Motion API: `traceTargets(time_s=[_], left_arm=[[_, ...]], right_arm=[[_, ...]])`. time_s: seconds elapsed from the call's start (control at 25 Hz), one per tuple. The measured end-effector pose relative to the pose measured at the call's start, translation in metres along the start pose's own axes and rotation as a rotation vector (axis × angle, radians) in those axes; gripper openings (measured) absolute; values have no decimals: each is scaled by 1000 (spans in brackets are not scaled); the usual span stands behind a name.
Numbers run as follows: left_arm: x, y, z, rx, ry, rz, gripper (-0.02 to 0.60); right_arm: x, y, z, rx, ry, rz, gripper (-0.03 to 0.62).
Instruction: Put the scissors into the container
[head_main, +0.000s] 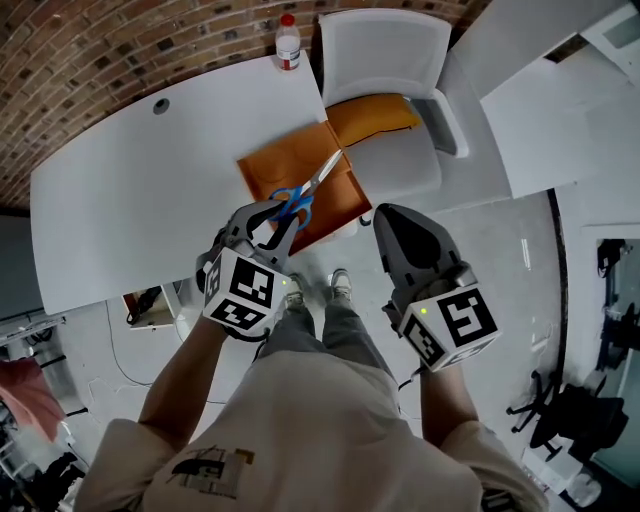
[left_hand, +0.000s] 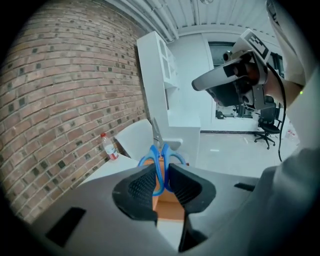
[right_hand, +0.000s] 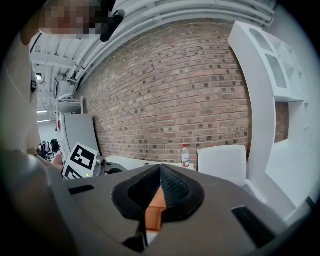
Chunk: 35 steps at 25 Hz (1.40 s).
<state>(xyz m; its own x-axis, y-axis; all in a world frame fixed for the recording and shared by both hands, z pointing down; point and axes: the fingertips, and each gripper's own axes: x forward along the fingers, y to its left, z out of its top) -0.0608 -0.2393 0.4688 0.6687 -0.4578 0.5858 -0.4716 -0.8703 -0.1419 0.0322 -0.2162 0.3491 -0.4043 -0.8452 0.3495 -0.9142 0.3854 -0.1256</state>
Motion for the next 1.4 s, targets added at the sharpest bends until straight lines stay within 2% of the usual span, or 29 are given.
traceTargets(time_s=[0.36,0.68,1.12,1.4], left_arm=[[52,-5,-36,-5,165,-30,87],[98,-14,-63,28,254,-92,87],[130,-35,-103,60,399,-168,87],[149,-47,-130,115,496,-213,87]], right_arm=[[26,-38,-25,14,64,45,8],[41,-65,-44,35,103,59,8],[60,-79,-74,40,156,78,8],[62,-85,-88,73,173,65,8]])
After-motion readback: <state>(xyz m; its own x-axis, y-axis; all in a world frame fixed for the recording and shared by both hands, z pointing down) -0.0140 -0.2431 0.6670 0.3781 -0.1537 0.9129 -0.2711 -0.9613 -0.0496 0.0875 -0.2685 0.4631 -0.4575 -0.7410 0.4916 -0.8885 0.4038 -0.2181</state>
